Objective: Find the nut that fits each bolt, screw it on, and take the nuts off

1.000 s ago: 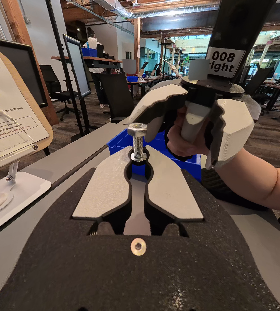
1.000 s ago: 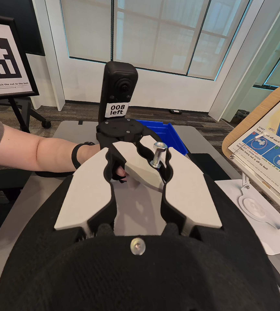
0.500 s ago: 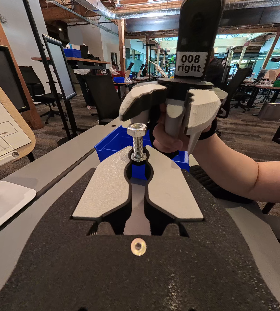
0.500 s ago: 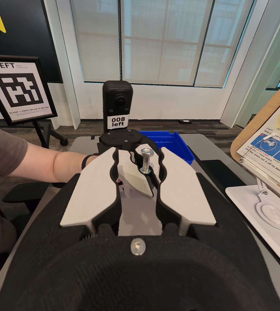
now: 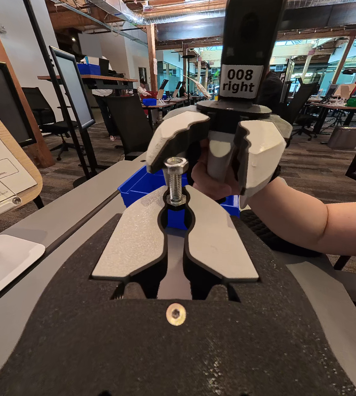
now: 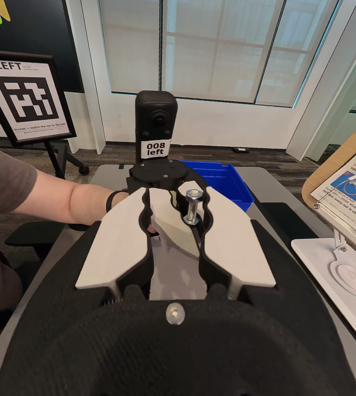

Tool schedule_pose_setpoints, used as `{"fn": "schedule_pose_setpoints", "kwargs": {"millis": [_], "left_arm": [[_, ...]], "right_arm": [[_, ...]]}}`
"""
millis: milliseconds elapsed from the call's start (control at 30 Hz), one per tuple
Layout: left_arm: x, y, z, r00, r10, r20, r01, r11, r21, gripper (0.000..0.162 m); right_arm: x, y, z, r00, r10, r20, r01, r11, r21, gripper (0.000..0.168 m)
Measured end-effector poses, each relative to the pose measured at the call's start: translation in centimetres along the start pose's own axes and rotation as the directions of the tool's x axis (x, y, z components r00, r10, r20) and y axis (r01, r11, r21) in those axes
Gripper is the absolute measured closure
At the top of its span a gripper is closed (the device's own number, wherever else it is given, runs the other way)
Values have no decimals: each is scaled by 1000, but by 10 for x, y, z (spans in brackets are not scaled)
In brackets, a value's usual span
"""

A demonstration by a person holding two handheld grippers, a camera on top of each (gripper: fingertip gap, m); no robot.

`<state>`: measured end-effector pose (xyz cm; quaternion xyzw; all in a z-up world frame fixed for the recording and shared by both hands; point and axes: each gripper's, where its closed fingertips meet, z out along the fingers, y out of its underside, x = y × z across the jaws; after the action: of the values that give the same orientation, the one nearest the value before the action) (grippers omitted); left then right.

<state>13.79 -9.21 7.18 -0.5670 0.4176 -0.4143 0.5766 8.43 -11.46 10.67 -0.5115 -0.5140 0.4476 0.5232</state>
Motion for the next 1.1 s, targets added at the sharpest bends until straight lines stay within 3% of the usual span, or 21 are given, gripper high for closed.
{"fn": "schedule_pose_setpoints", "kwargs": {"millis": [1100], "left_arm": [[-13,1,-5,998,-51,33,51,999,8,153]], "right_arm": [[10,1,-4,997,-37,-73,35,999,-28,117]]}}
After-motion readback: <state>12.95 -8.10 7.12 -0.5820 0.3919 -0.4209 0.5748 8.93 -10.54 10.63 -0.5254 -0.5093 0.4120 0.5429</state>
